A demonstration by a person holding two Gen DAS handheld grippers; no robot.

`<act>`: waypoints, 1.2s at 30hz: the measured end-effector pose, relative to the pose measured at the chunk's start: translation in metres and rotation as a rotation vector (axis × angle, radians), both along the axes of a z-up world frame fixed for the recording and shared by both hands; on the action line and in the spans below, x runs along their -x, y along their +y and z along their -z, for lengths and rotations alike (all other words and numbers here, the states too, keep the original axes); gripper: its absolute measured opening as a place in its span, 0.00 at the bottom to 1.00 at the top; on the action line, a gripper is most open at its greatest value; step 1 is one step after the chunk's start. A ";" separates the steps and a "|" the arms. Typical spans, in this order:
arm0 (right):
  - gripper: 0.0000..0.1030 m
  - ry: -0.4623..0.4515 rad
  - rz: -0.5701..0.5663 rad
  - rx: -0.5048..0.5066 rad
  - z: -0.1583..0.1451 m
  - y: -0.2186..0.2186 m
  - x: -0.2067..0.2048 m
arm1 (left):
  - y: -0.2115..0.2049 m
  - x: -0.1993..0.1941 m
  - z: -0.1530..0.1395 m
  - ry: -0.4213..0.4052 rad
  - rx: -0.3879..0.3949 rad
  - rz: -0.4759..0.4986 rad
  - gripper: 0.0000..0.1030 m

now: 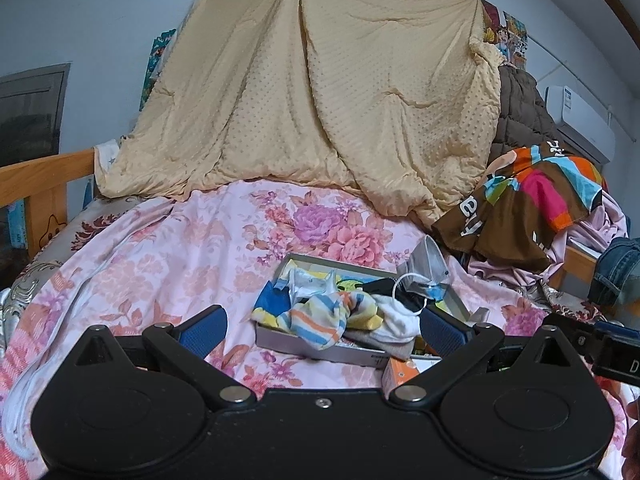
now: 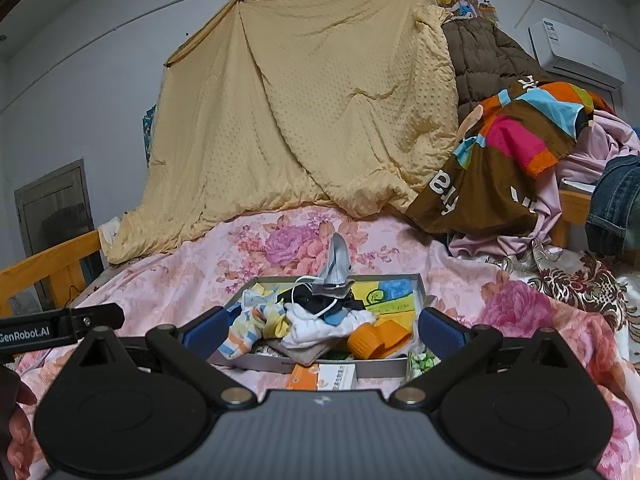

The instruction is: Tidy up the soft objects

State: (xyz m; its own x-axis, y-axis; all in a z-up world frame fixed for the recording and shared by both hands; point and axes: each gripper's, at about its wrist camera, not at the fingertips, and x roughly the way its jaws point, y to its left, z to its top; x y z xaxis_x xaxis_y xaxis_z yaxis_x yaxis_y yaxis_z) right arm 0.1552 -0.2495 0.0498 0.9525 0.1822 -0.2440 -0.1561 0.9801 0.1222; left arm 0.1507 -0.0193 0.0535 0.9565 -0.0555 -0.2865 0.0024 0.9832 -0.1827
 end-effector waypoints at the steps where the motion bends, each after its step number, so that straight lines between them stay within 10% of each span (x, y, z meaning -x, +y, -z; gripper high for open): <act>1: 1.00 0.000 0.001 -0.001 0.001 0.000 0.002 | 0.000 0.002 0.001 0.000 -0.002 -0.002 0.99; 36: 1.00 0.141 0.009 0.011 0.036 0.008 0.048 | 0.014 0.054 0.045 0.106 -0.004 -0.011 0.99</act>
